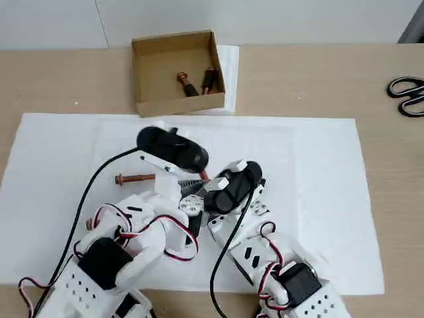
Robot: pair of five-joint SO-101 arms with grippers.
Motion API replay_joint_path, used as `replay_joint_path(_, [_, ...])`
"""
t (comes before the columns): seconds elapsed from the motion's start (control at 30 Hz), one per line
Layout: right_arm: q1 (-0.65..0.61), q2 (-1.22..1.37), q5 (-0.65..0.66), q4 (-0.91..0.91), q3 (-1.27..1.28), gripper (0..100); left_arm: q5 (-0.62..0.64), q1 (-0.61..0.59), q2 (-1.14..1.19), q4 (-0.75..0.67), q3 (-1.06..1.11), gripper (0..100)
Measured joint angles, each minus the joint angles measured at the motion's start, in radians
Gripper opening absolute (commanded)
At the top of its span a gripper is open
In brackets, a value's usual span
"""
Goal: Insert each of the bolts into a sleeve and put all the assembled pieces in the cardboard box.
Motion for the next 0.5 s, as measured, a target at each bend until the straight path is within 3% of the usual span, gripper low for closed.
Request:
replay_joint_path(0.1, [-0.002,0.000,0.000,0.000,0.002,0.2,-0.002,-0.012,0.000,0.000,-0.029,3])
replay_joint_path(0.3, [0.000,0.000,-0.003,0.000,0.002,0.2,-0.035,-0.015,0.000,0.000,-0.034,17])
replay_joint_path(0.5, [0.002,0.000,-0.003,-0.009,0.002,0.2,-0.043,-0.055,0.000,0.000,-0.034,18])
